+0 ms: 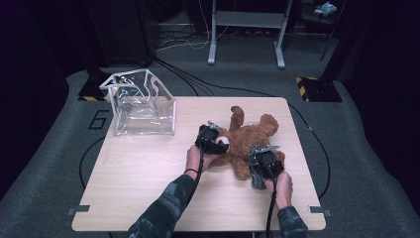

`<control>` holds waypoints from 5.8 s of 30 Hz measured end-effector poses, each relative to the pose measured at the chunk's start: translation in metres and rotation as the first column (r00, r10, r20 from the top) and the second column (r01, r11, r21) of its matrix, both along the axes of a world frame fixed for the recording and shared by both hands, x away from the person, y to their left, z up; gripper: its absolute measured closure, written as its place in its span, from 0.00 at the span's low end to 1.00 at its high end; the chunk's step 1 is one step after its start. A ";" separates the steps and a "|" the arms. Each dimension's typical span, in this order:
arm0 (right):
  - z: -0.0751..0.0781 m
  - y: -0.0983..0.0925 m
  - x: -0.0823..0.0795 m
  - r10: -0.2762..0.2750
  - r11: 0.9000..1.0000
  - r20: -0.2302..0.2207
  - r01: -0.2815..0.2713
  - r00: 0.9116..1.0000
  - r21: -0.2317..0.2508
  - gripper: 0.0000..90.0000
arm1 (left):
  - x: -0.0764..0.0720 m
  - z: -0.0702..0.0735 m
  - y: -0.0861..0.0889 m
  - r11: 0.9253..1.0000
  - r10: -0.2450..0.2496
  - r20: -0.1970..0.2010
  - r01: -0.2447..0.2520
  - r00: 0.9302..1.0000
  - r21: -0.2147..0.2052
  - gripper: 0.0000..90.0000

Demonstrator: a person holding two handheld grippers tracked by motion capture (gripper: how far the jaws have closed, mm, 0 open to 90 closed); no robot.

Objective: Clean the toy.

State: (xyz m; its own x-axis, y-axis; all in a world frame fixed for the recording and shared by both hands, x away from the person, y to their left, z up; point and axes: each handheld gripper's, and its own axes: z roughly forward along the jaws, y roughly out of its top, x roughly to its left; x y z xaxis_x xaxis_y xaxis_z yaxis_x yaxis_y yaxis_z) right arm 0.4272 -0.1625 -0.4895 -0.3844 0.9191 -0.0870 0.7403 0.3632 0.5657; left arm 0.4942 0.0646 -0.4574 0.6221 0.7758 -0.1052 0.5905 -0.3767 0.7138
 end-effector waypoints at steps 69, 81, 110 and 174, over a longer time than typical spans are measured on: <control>0.051 0.026 -0.012 0.079 0.984 0.012 -0.079 0.997 0.159 0.89 | 0.006 -0.001 0.006 0.999 -0.002 -0.027 0.001 1.000 -0.040 0.40; 0.020 0.060 0.012 0.077 0.992 -0.018 -0.075 0.997 0.102 0.90 | 0.006 -0.002 0.005 0.999 0.000 -0.030 -0.001 1.000 -0.045 0.40; 0.044 0.047 -0.029 0.163 0.962 0.114 -0.184 0.980 0.203 0.87 | -0.008 0.019 0.036 0.996 0.016 0.029 -0.014 0.999 -0.087 0.21; 0.080 0.020 -0.013 0.097 0.972 0.184 -0.132 0.978 0.193 0.88 | -0.069 -0.060 0.092 0.992 0.125 0.057 -0.127 0.990 0.020 0.16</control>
State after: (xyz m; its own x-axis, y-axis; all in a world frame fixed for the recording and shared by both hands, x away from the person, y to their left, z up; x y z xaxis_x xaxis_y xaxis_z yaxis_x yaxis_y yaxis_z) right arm 0.4144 -0.1423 -0.4091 -0.4838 0.8749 0.0225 0.5857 0.3046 0.7511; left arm 0.4250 0.1568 -0.5179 0.5235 0.8503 -0.0542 0.5943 -0.3188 0.7384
